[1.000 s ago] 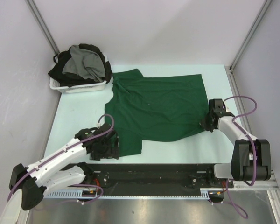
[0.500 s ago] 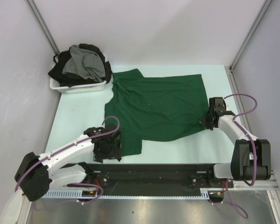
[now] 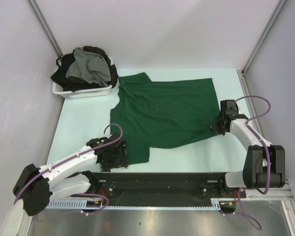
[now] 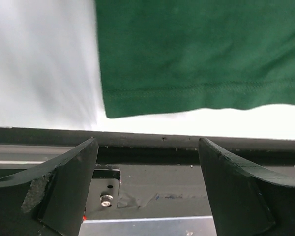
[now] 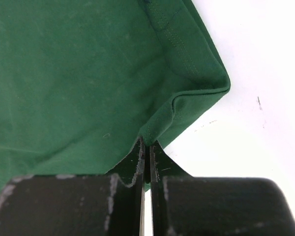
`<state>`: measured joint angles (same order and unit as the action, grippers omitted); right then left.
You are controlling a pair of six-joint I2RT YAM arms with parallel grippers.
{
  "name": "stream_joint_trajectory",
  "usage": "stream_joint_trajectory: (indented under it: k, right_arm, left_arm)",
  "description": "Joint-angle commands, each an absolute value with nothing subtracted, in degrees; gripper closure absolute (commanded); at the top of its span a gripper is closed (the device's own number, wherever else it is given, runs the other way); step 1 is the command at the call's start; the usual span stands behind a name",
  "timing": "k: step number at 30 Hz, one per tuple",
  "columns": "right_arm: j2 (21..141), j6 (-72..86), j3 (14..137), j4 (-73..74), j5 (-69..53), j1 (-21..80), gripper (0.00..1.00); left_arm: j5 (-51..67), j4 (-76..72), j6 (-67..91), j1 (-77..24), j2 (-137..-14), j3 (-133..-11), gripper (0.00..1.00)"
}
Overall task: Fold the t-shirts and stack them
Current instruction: Grap the side of the flattened tshirt closest away from the robot with both arms
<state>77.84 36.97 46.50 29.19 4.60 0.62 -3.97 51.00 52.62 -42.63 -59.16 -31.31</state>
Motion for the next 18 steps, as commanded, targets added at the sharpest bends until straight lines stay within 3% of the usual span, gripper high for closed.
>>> stream_joint_trajectory:
  k: [1,12,18]
  right_arm:
    - [78.7,35.3,49.0,29.9,4.9,0.4,1.0]
    - [79.1,34.9,49.4,29.9,4.7,0.4,1.0]
    - [79.1,34.8,49.7,30.1,4.7,0.7,1.0]
  left_arm:
    - [-7.1,49.0,57.9,-43.1,-58.0,-29.6,0.13]
    - [-8.3,43.9,60.9,-43.4,-60.5,-27.2,0.15]
    - [-7.5,41.1,60.7,-43.4,-61.8,-26.9,0.24]
